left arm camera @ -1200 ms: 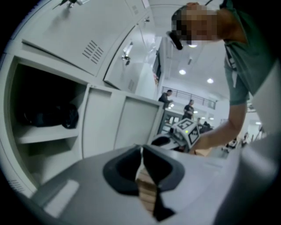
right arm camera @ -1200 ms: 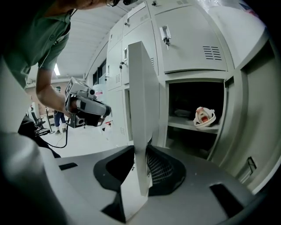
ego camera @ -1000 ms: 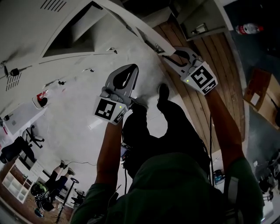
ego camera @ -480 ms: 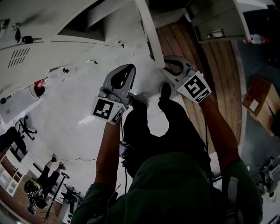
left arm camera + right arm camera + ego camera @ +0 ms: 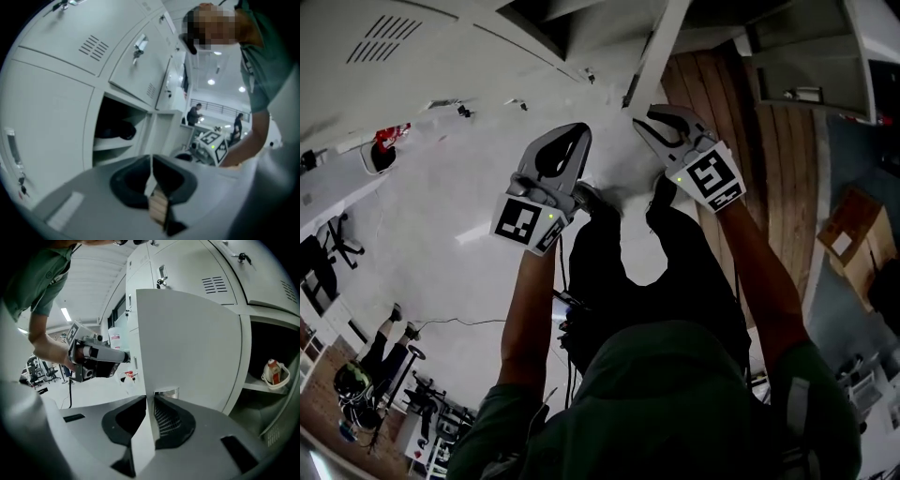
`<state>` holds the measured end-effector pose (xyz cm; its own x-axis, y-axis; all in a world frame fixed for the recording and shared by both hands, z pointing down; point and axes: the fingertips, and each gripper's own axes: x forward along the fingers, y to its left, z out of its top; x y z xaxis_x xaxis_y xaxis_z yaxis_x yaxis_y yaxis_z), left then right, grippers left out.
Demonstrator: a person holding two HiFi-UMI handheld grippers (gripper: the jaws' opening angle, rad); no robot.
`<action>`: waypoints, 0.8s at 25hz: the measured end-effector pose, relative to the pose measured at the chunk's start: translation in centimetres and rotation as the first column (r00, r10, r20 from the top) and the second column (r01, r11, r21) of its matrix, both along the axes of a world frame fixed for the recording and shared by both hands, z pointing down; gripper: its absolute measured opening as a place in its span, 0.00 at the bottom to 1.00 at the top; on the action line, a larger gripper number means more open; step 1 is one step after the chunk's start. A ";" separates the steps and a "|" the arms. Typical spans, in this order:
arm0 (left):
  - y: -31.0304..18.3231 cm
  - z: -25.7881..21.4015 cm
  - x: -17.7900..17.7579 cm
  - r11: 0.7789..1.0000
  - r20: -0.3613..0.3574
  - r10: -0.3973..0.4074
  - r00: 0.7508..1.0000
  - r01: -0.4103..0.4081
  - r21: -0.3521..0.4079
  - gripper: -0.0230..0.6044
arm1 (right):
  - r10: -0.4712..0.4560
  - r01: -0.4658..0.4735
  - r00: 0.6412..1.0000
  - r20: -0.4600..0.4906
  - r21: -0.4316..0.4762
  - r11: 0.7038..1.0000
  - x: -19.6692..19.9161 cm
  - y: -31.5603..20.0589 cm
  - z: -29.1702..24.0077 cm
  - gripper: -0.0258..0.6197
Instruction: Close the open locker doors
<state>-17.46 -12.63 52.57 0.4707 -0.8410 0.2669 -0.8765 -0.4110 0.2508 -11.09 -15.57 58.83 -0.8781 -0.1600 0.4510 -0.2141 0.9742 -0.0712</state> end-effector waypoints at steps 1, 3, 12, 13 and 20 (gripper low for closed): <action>0.2 -0.1 -0.7 1.000 -0.002 -0.008 1.000 0.008 0.002 0.06 | 0.005 -0.005 1.000 -0.002 0.000 1.000 -0.8 -0.1 0.0 0.12; 0.5 -0.2 -2.0 1.000 -0.005 -0.023 1.000 0.023 0.005 0.06 | 0.016 -0.016 1.000 -0.006 -0.001 1.000 -2.2 -0.4 0.0 0.12; 1.1 -1.4 -6.0 0.998 -0.016 -0.057 0.998 0.057 0.020 0.06 | 0.041 -0.041 0.999 -0.027 0.002 0.999 -7.6 -2.7 -0.3 0.12; 1.1 -1.5 -6.4 0.998 -0.015 -0.059 0.998 0.059 0.022 0.06 | 0.044 -0.044 0.999 -0.029 0.002 0.999 -8.2 -3.0 -0.4 0.12; 1.3 -2.4 -9.2 0.997 -0.014 -0.074 0.997 0.075 0.030 0.06 | 0.073 -0.073 0.997 -0.023 0.013 0.997 -11.9 -5.4 -0.6 0.11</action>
